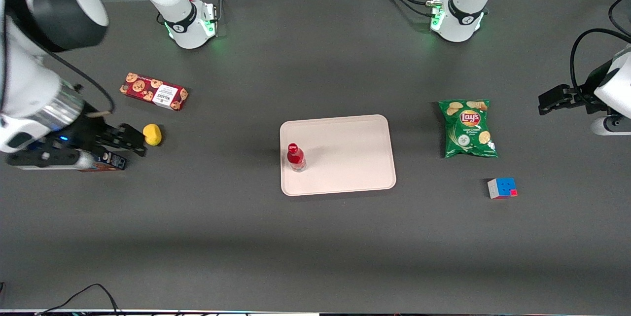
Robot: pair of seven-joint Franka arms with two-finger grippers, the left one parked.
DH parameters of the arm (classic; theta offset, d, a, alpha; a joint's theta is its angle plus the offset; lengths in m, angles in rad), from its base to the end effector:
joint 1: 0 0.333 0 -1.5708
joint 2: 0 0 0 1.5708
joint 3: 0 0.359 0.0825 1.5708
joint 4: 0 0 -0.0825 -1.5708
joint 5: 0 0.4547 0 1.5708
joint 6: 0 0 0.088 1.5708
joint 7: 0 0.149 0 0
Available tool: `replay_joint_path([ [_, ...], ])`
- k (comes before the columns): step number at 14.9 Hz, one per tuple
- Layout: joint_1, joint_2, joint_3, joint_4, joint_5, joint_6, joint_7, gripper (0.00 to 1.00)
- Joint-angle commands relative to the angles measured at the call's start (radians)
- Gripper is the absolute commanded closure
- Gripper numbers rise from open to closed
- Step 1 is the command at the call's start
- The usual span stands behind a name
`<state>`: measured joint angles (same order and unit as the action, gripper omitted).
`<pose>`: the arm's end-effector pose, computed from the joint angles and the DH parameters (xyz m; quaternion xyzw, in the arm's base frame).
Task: Place coke bottle on tray
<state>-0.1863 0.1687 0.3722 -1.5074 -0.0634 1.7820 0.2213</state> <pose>0.6957 0.1041 0.5757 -0.9981 0.0170 -0.0577 0.0109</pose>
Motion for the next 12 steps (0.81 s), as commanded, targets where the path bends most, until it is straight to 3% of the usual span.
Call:
replay_joint_path([
  [1, 0.001, -0.115, -0.073, -0.065, 0.045, -0.061, -0.141, 0.0],
  [3, -0.002, -0.121, -0.101, -0.065, 0.048, -0.085, -0.184, 0.0],
  [6, -0.001, -0.118, -0.168, -0.062, 0.117, -0.087, -0.247, 0.0],
  [12, 0.005, -0.1, -0.174, -0.048, 0.116, -0.085, -0.235, 0.0],
])
